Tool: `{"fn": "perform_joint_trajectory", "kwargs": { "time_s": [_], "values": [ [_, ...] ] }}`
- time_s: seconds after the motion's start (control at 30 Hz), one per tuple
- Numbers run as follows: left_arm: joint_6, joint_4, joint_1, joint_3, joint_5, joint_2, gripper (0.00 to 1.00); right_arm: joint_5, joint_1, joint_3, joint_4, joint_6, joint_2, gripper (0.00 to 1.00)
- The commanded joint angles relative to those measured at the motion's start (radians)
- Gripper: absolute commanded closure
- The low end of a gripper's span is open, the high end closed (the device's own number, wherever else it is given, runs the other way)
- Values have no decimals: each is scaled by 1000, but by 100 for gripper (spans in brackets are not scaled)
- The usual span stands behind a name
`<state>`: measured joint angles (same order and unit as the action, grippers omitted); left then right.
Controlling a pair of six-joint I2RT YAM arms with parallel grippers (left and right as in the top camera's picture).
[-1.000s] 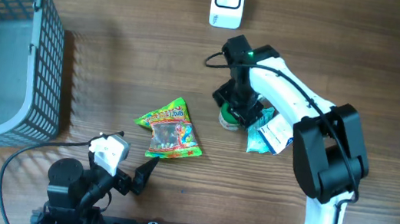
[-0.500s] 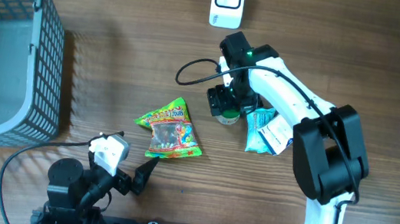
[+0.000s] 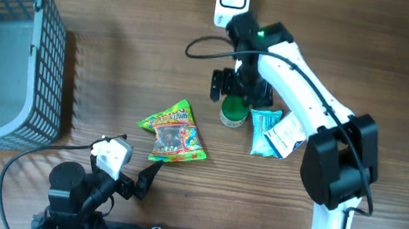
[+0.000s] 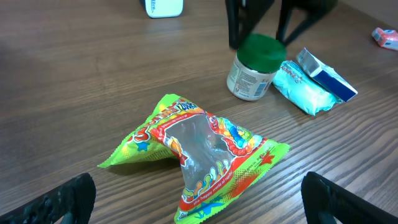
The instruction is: Scan the item barcode
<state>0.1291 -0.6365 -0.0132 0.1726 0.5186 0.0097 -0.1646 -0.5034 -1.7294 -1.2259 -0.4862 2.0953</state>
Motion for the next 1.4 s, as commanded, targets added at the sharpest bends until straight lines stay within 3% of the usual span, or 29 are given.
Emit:
{"fn": "perform_joint_trajectory", "kwargs": {
  "time_s": [0.0, 0.33, 0.57, 0.67, 0.87, 1.0, 1.07, 1.23, 1.27, 1.37],
  "values": [
    [-3, 3, -4, -3, 0, -2, 0, -17, -4, 79, 51, -67, -2, 0],
    [-3, 3, -4, -3, 1, -2, 0, -24, -5, 171, 241, -116, 2, 0],
    [-3, 3, -4, -3, 0, -2, 0, 121, -53, 172, 213, -148, 66, 1],
    [-3, 3, -4, -3, 0, -2, 0, 119, -42, 172, 220, -150, 109, 6],
    [-3, 3, -4, -3, 0, -2, 0, 40, -42, 168, 188, -135, 113, 32],
    [-3, 3, -4, -3, 1, -2, 0, -41, -40, 109, 117, -11, 113, 41],
    [-3, 3, -4, -3, 1, -2, 0, -91, -40, 50, 4, 91, 113, 43],
    [-3, 3, -3, -3, 0, -2, 0, -320, -41, -36, -193, 374, 113, 43],
    [-3, 3, -4, -3, 1, -2, 0, -303, -42, -37, -179, 382, 113, 42],
    [-3, 3, -3, -3, 1, -2, 0, 42, -46, -36, 70, 250, 113, 40]
  ]
}}
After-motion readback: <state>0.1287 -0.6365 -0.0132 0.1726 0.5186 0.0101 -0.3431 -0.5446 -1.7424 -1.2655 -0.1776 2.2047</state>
